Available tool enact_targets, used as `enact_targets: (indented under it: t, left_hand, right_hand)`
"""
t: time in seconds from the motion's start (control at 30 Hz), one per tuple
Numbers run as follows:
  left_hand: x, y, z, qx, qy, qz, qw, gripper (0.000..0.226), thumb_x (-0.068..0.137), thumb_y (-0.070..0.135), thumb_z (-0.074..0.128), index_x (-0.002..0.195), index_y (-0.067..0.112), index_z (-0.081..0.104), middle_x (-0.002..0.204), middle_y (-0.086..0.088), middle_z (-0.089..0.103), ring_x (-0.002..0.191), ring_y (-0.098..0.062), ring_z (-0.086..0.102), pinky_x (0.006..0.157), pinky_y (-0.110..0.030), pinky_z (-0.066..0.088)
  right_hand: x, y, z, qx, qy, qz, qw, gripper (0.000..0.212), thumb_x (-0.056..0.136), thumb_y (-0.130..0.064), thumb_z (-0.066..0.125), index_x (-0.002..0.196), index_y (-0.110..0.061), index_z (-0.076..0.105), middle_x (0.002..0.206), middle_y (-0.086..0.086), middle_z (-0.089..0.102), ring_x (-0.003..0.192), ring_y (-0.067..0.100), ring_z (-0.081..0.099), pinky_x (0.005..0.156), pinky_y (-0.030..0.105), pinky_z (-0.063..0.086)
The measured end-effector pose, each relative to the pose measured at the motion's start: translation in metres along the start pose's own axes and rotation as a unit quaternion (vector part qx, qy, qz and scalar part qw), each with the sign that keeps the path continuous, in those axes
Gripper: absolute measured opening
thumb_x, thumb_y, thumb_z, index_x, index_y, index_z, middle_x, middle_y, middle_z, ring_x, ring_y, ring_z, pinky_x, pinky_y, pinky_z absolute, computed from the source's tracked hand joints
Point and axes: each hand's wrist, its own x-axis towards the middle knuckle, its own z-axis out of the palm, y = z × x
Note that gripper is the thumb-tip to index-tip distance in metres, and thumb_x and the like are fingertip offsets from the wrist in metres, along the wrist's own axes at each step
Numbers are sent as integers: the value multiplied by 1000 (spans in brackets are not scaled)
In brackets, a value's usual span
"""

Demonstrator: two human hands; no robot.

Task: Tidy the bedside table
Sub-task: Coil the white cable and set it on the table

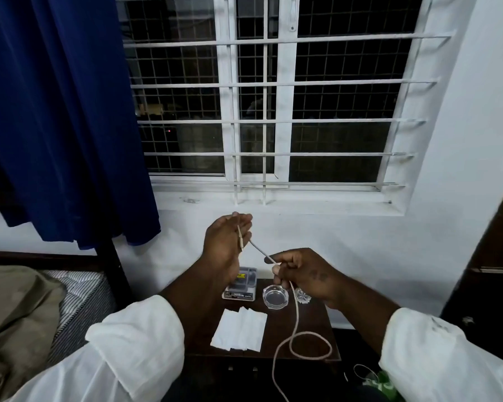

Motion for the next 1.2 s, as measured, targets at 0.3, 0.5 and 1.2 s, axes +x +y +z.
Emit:
enact_targets:
  t: [0.3, 0.5, 1.2]
  left_hand:
    - [7, -24, -26, 410, -85, 137, 898, 20, 91, 25, 72, 80, 10, 65, 86, -11, 76, 79, -24, 71, 78, -37, 53]
    - [-1, -21, -31, 373, -204, 37, 904, 22, 101, 24, 59, 90, 7, 68, 76, -13, 72, 77, -31, 66, 80, -47, 49]
    - [-1, 7, -21, -55, -248, -35, 966, 17, 103, 15, 49, 111, 3, 57, 143, -19, 61, 136, -36, 55, 113, -50, 45]
  right_hand:
    - [5, -13, 4, -204, -22, -75, 976, 17, 94, -21, 64, 82, -26, 73, 65, -9, 65, 56, -4, 54, 62, 19, 41]
    - [16, -30, -13, -239, 12, -116, 964, 4, 85, -25, 76, 85, -20, 77, 71, -11, 69, 66, -4, 59, 64, 14, 41]
    - [2, 29, 14, 96, -9, -20, 995, 21, 97, -3, 59, 117, -4, 66, 78, 16, 69, 73, 27, 65, 73, 31, 57]
